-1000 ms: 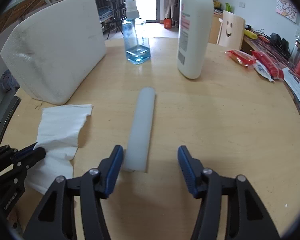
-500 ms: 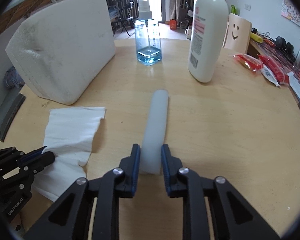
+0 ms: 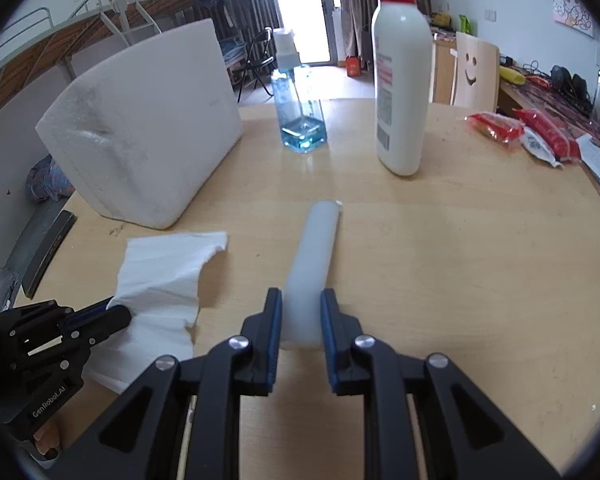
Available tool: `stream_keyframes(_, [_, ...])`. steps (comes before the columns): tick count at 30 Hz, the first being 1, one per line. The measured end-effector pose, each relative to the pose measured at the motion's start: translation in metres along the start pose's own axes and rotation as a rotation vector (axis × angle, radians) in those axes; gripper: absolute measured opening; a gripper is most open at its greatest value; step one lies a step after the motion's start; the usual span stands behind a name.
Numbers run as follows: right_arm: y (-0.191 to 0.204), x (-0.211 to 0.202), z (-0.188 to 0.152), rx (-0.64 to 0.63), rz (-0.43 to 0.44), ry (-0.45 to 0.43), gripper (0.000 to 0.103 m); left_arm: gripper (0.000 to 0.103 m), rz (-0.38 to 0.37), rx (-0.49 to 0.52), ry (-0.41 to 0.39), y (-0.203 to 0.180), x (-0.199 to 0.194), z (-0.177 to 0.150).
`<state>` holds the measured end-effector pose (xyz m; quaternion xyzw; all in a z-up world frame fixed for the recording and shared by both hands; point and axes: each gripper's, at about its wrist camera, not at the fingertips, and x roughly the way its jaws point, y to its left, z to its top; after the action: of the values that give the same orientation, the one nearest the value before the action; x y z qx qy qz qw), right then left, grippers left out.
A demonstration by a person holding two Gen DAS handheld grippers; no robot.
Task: Organize soft objects
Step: 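Grasp the white foam roll with the right gripper while the left gripper holds the tissue, then lift the tissue with the left gripper while the right gripper lifts the foam roll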
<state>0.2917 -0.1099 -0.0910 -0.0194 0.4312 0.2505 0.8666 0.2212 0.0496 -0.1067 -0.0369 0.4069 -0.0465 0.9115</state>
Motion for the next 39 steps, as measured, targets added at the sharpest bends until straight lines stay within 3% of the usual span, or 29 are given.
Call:
stream_keyframes(16, [0.006, -0.029, 0.002, -0.001, 0.102, -0.124, 0.023, 0.007, 0.026, 0.025, -0.128, -0.008, -0.021, 0.004])
stream_keyframes(24, [0.010, -0.051, -0.002, 0.029, 0.086, -0.179, 0.023, 0.007, 0.026, 0.012, -0.188, -0.011, -0.040, 0.007])
stream_keyframes(30, [0.017, -0.056, -0.009, 0.012, 0.088, -0.177, 0.023, 0.007, 0.012, 0.018, -0.201, -0.019, -0.052, 0.000])
stream_keyframes(34, [0.018, -0.039, -0.009, 0.003, 0.063, -0.100, 0.024, 0.007, 0.002, 0.017, -0.190, -0.021, -0.052, -0.005])
stream_keyframes(36, [0.019, -0.028, -0.008, -0.005, 0.031, -0.066, 0.039, 0.007, 0.011, 0.013, -0.193, -0.019, -0.054, -0.007])
stream_keyframes(37, [0.019, -0.024, -0.008, -0.009, 0.016, -0.060, 0.051, 0.007, 0.016, 0.007, -0.194, -0.016, -0.055, -0.009])
stream_keyframes(39, [0.021, -0.018, -0.010, -0.021, 0.002, -0.043, 0.056, 0.007, 0.016, -0.005, -0.197, -0.012, -0.056, -0.011])
